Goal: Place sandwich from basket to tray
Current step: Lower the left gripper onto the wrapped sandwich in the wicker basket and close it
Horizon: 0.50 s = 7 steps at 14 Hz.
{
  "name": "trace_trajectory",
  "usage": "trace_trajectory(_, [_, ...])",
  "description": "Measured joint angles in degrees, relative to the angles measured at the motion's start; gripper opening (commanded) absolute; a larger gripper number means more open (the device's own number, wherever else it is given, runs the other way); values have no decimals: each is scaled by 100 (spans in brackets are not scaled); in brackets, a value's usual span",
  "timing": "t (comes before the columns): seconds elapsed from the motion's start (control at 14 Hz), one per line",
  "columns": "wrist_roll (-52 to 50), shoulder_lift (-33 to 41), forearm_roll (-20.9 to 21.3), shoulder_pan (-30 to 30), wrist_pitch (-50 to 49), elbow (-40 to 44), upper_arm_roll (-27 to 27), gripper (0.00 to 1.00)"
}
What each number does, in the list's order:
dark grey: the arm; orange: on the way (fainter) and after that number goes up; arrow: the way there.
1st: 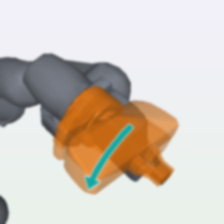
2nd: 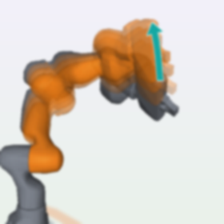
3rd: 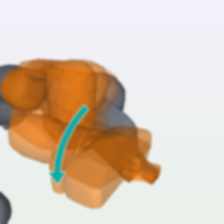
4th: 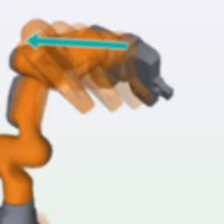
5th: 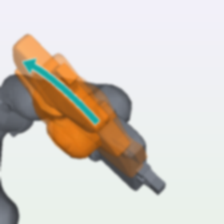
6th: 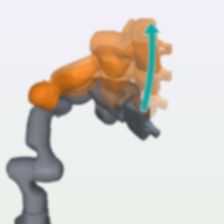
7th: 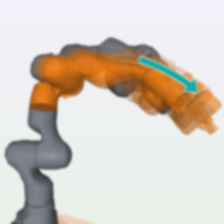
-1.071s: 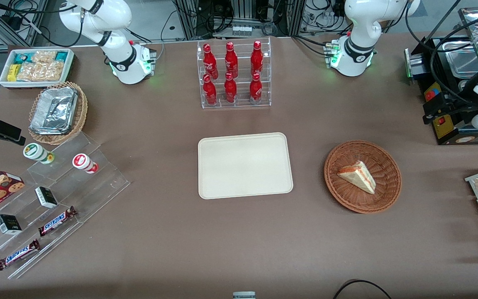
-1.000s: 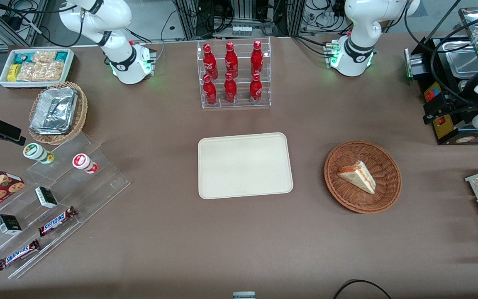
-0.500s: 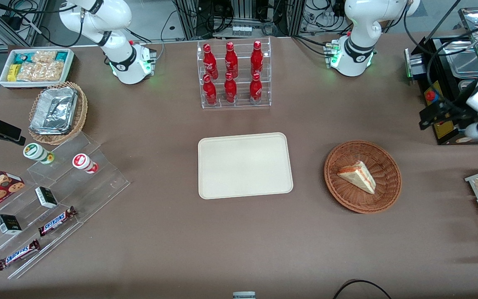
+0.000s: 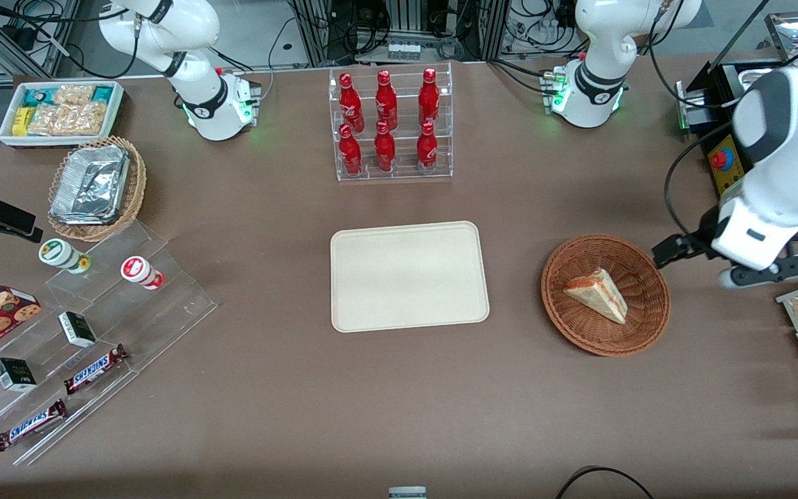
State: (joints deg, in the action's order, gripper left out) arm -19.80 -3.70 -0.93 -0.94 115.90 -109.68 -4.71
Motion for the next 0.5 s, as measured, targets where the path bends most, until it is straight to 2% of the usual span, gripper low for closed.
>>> trace_trajectory(0.29, [-1932, 3, -34, 6, 1577, -983, -287, 100])
trace_trajectory(0.5, [-2856, -9, -33, 24, 2587, -1652, -456, 100])
